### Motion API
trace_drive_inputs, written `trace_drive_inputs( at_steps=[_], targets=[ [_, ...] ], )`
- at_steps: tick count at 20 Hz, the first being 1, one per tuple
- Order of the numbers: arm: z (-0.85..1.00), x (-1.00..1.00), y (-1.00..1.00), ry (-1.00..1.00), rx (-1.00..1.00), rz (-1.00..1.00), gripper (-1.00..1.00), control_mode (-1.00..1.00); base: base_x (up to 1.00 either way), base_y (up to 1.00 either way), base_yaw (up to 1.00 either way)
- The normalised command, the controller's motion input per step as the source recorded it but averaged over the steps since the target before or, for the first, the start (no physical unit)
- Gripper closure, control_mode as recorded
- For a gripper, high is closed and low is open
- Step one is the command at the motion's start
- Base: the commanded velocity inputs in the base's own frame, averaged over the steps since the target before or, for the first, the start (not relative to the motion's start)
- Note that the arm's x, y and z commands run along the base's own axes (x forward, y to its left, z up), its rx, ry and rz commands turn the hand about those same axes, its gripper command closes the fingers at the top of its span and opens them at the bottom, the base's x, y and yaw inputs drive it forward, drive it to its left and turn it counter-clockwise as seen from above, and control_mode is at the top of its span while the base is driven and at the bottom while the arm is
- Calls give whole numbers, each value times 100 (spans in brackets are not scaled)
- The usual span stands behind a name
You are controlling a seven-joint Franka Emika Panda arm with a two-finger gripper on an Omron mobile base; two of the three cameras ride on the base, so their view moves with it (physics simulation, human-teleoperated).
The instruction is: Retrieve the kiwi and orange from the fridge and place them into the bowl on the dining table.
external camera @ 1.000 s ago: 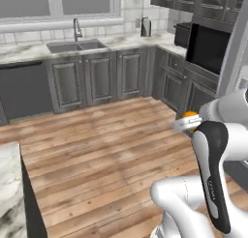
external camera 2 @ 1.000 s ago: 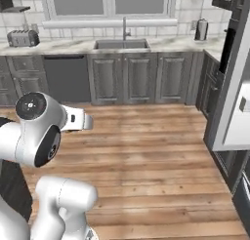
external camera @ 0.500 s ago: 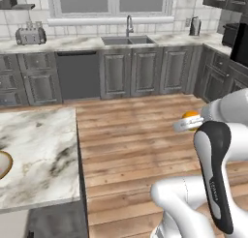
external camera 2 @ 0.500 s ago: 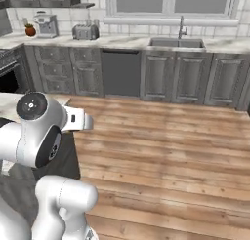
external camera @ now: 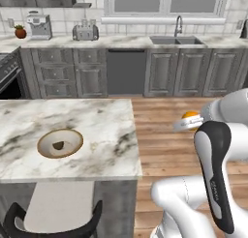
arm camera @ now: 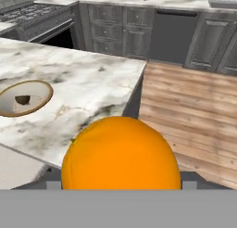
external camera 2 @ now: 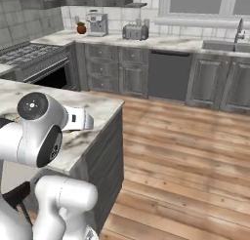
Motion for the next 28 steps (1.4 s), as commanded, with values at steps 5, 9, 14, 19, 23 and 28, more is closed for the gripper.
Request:
trace_drive_inputs(
  at_steps=[5,9,14,19,23,28],
  targets=[
    [0,0,0,0,0,0,100,100,0,100,29],
    [0,0,0,0,0,0,100,100,11,100,24],
    [0,0,0,0,0,0,100,100,50,68,12],
    [0,0,0,0,0,0,100,100,35,42,0],
    [0,0,0,0,0,0,100,100,26,52,2],
    [-23,19,42,5,-2,6,100,-100,6,10,2]
  ],
)
